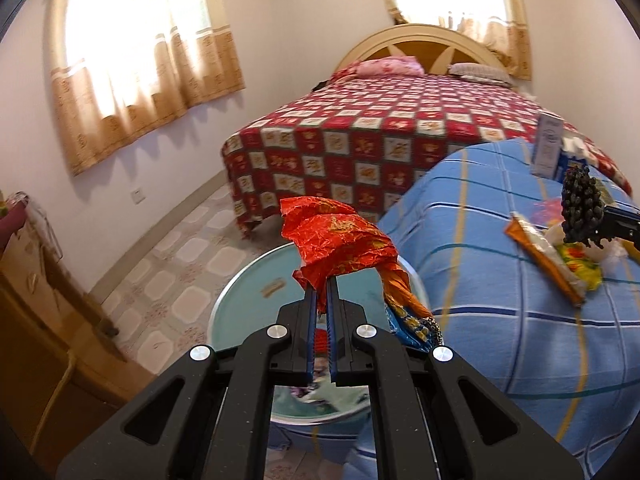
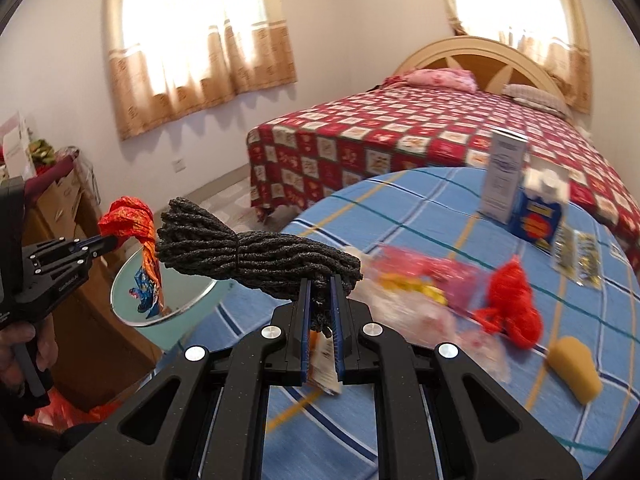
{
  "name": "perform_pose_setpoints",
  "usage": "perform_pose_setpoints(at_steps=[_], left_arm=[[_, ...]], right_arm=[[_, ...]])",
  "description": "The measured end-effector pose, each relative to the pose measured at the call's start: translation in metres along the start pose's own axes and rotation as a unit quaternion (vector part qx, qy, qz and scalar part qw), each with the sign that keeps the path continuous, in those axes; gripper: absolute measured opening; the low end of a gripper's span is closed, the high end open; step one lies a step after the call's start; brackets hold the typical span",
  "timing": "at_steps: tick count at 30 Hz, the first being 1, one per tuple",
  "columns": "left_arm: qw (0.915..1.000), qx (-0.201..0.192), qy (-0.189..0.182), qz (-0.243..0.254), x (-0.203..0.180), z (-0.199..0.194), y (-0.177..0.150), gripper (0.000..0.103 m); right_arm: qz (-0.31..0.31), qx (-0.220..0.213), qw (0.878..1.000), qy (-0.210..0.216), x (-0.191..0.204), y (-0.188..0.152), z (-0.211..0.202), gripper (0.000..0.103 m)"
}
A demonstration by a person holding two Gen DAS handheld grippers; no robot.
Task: Collect trash
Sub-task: 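Carry the red wrapper and black yarn bundle over the light blue bin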
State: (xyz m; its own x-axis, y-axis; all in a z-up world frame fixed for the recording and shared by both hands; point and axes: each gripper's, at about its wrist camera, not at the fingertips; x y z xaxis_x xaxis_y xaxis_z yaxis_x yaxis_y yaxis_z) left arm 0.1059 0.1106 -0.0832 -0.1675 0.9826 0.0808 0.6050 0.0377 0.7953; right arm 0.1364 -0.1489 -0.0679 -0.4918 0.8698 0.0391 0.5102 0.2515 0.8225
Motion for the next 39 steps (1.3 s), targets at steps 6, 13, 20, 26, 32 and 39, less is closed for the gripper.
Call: perform_pose_setpoints(at_steps=[6,13,20,26,32,39], left_arm=[[0.9993,0.007,0.034,-0.012,0.027,0.011,0.000,0.004],[0.9975,0.013,0.067,-0.018,0.048,0.021,-0.006,0.004],[0.9958,0.024,0.085,-0.024,0.064,0.029,-0.011,0.004],[0.9951,0.027,0.092,-0.023,0.070,0.032,-0.013,0.004],[0.9942,0.030,0.101,-0.022,0.074,0.034,-0.014,0.004],[0.9938,0.034,0.104,-0.019,0.077,0.036,-0.015,0.004]], right_arm=[[-0.026,0.007,1.000,0.014,0.023,0.015,0.022,0.010],[-0.054,0.018,0.998,0.026,0.047,0.027,0.048,0.010],[-0.069,0.030,0.997,0.037,0.063,0.032,0.071,0.010],[-0.079,0.038,0.995,0.043,0.073,0.036,0.087,0.010],[-0.090,0.042,0.994,0.048,0.082,0.043,0.098,0.010],[-0.102,0.046,0.992,0.053,0.094,0.048,0.107,0.010]])
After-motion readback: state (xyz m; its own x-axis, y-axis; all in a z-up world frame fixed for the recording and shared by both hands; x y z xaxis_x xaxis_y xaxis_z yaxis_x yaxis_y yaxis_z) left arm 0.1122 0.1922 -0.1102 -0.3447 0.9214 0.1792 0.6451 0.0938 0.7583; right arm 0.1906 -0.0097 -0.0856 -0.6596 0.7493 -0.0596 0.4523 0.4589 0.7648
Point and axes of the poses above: each gripper's, at about its wrist camera, not at the fingertips, and z roughly the way its jaws point, x to its left, y to its top, and after that the axes turned 6 degrees about -z, right-handed
